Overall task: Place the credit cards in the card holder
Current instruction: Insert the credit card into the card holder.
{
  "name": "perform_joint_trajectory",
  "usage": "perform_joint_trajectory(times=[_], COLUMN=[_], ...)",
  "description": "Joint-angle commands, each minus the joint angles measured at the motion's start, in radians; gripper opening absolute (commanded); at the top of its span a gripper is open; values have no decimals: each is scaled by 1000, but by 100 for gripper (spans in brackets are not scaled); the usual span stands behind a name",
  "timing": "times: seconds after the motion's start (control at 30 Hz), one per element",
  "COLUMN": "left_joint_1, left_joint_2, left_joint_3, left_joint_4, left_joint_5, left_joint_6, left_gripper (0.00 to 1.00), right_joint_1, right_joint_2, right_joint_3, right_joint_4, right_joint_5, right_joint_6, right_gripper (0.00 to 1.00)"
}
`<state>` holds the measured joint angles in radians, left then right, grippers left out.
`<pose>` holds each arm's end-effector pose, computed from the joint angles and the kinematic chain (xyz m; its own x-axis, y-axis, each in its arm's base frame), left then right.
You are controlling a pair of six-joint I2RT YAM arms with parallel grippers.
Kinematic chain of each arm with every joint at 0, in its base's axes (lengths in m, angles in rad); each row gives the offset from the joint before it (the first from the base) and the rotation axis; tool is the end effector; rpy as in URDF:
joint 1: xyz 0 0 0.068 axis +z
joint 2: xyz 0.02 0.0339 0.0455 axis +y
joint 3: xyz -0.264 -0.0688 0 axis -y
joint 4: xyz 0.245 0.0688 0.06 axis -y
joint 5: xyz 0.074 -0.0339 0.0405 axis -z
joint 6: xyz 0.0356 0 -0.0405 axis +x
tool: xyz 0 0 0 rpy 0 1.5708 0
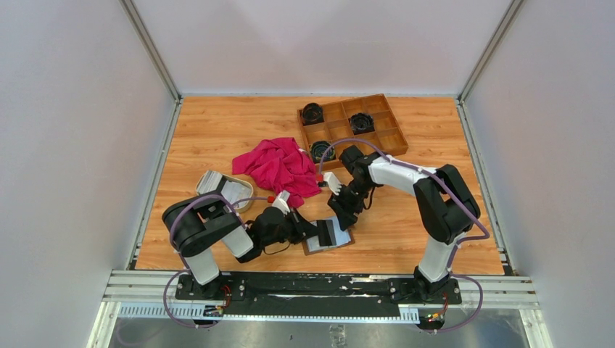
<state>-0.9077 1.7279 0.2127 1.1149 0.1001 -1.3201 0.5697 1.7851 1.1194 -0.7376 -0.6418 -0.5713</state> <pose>0.1422 -0.1879 0.0903 -0.8740 -0.4469 -0.1907 -0.0238 0.4315 -0.9018 0.2605 0.1922 0.1663 -0.4194 -0.7830 -0.4594 -0.8831 0.2345 0.4064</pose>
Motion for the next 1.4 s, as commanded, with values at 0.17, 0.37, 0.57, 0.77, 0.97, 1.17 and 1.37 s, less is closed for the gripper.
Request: perform_joint_trajectory(times=[0.17,0.37,0.57,0.77,0.97,1.17,1.37], left_joint_1=[-11,-11,-11,-11,-11,-11,-10], left_joint_2=[106,124,114,122,123,131,143], left_joint_3=[-46,-56,-53,-60,-67,-63,-65], left_joint_4=[71,94,77,88,95,99,115], left_joint_5=[-33,-33,-35,-33,-36,-34,-33], left_joint_6=[-6,-10,-2,-2,-2,-2,-4], left_gripper=[7,14,21,25,26,27,27], right_joint_1=[-28,-29,-18,146,266,346,402], right_joint_2=[-136,-212,-287,-366,-359,-294,-210], right_joint_3=[10,-1,-15,-119,-141,-97,-50], right_joint_4=[-18,-19,-18,55,71,132,184], right_joint_5=[78,24,-192,-260,-211,-69,53], right_joint_6=[-44,-95,-161,-357,-591,-605,-523], right_gripper=[64,63,64,61,53,41,25])
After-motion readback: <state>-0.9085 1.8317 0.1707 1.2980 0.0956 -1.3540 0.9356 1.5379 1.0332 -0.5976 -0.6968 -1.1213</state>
